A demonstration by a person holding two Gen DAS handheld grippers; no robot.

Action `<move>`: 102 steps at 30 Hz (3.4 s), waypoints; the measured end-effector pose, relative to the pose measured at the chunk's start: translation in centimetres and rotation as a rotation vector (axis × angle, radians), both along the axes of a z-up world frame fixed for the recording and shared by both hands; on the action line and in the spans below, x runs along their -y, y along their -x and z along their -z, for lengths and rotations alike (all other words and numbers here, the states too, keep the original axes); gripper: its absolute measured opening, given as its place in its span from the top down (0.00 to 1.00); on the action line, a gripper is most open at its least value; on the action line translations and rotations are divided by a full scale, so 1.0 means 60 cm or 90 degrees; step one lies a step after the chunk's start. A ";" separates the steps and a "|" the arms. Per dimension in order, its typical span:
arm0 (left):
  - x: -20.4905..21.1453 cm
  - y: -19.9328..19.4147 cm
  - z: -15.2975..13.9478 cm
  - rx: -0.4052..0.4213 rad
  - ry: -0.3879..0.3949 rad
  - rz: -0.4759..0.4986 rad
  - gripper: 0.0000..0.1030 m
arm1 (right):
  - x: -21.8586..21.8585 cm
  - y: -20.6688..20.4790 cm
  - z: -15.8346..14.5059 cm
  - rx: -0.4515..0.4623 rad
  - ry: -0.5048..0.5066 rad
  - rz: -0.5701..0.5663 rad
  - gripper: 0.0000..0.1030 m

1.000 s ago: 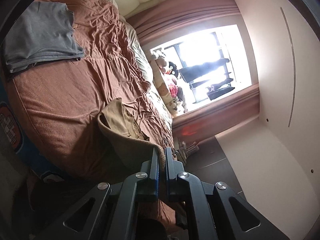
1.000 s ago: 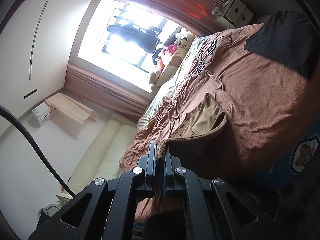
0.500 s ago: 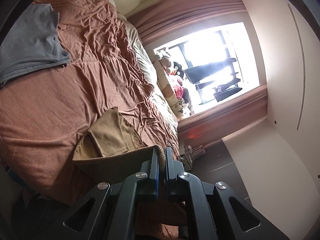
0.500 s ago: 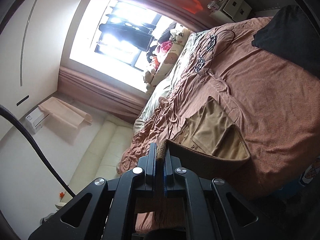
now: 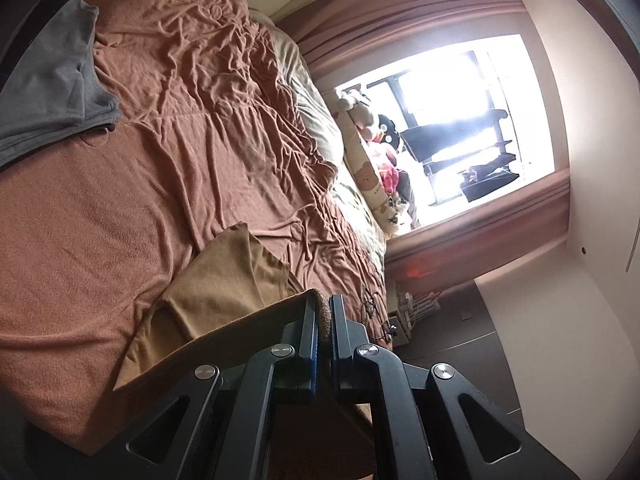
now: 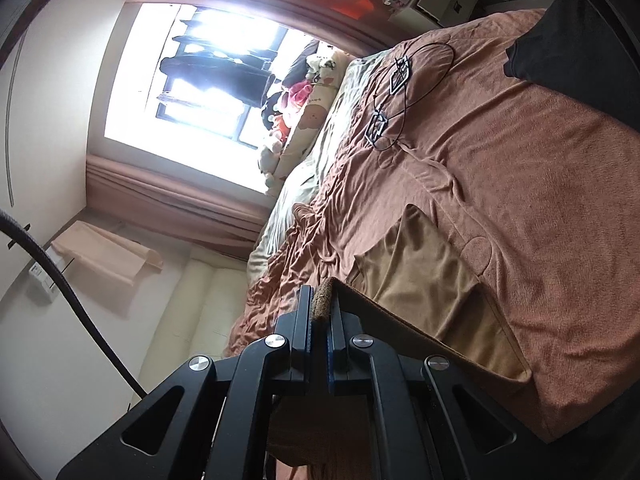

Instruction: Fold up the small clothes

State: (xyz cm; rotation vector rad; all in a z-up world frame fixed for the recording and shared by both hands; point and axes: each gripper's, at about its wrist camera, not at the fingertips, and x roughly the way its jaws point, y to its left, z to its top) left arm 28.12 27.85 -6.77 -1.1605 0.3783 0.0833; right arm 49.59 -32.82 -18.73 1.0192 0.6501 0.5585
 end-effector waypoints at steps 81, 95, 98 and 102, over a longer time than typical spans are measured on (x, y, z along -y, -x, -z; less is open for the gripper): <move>-0.055 -0.555 0.263 -0.417 -0.475 0.367 0.72 | -0.252 -0.329 -0.040 0.016 0.606 -0.211 0.17; -0.102 -0.552 0.279 -0.397 -0.400 0.292 0.91 | -0.276 -0.387 -0.007 -0.019 0.640 -0.222 0.40; -0.096 -0.557 0.279 -0.399 -0.407 0.292 0.91 | -0.281 -0.400 0.001 -0.031 0.642 -0.227 0.48; -0.098 -0.566 0.277 -0.401 -0.400 0.294 0.91 | -0.296 -0.419 0.009 -0.037 0.654 -0.242 0.57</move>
